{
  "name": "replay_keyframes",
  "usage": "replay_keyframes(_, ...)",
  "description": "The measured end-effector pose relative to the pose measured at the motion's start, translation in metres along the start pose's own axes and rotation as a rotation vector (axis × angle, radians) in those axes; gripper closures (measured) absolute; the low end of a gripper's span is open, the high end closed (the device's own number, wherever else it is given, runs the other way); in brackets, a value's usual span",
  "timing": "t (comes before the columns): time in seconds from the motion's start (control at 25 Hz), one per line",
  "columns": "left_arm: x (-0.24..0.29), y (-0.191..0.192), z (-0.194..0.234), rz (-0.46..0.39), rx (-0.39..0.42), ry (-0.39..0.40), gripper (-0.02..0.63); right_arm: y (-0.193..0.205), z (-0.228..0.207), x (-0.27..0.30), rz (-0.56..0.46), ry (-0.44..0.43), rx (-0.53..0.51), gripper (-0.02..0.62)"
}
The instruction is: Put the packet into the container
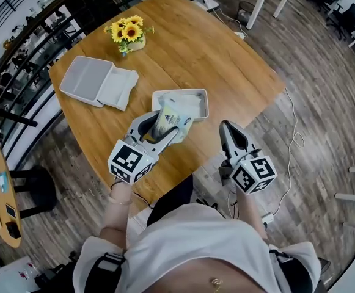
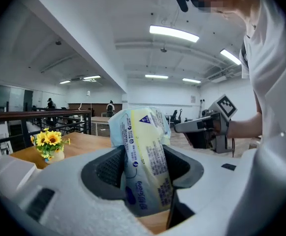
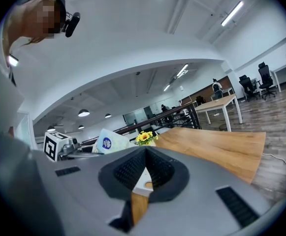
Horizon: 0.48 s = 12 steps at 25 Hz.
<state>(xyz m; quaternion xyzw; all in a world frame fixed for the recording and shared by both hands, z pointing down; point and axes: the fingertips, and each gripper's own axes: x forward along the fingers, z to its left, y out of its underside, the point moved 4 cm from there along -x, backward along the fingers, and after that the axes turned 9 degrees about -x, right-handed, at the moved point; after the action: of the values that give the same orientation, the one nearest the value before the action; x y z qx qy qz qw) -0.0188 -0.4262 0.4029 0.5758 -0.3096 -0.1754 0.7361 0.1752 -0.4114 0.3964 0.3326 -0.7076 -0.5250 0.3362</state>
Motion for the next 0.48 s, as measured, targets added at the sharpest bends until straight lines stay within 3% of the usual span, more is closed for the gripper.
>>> replay_keyframes(0.28, 0.04, 0.0, 0.043, 0.225, 0.246, 0.164, 0.38, 0.002, -0.015, 0.032, 0.039, 0.007, 0.017, 0.584)
replay_keyframes(0.48, 0.067, 0.01, 0.063, 0.275, 0.258, 0.237, 0.38, 0.009, -0.02, 0.043, 0.072, 0.014, 0.025, 0.584)
